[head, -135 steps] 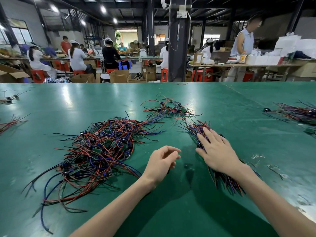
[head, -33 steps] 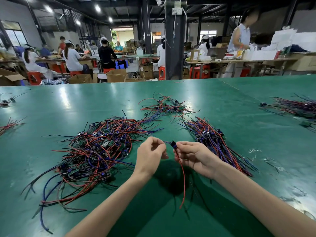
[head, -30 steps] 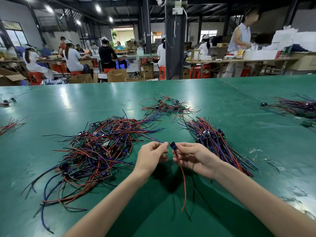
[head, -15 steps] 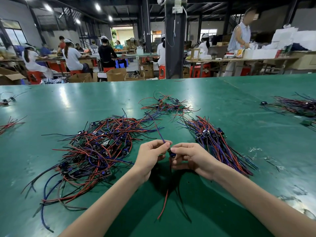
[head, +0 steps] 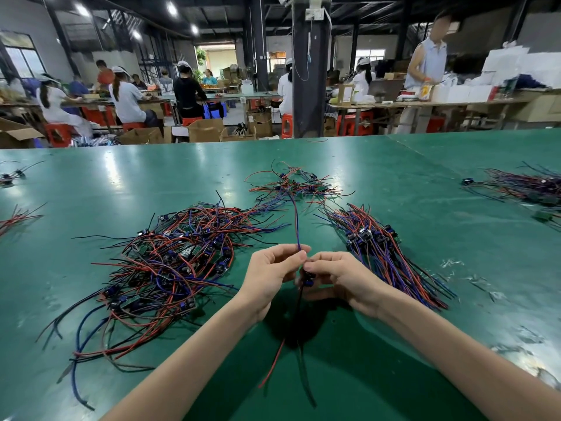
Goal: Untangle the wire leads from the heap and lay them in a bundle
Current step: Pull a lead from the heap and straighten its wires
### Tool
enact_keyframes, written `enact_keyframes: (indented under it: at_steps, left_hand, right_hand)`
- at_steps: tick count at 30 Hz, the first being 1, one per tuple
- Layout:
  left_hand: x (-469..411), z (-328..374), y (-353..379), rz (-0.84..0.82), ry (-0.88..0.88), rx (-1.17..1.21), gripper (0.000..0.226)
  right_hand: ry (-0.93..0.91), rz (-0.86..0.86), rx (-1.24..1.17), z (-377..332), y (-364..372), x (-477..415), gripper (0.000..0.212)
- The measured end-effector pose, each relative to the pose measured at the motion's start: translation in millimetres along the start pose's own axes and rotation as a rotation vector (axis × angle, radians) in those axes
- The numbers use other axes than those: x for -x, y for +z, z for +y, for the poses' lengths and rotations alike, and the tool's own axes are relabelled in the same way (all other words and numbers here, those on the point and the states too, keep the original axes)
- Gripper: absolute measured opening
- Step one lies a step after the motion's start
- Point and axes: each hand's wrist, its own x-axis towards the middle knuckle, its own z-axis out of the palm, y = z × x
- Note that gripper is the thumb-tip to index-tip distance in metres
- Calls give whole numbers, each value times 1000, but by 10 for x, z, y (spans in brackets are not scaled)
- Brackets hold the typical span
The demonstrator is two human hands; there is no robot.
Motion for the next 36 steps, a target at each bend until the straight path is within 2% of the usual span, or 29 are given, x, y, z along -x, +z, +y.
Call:
enact_keyframes:
  at_steps: [4,9,16,21,24,27,36]
  left_hand:
    - [-7,-7,21,6,2,10,19]
    - [9,1,15,4,32,-58,15]
    - [-6,0,19,27,62,-114,20]
    - [-28,-13,-7,48,17,-22,24]
    - [-31,-27,-11,65,19,-1,20]
    - [-54,-32,-9,103,22,-9,19]
    - [-183,23,-173,262,119,-61,18]
  right_hand:
    - [12,16,52,-7,-1,13,12]
    - [-1,44,43,-13,17,13,10]
    - [-32,62,95,17,82,32,17]
    - [-45,80,67,42,159,30,8]
    - [-45,88,83,31,157,30,16]
    - [-45,81,95,22,153,44,23]
    - [-61,34,126,4,188,76,23]
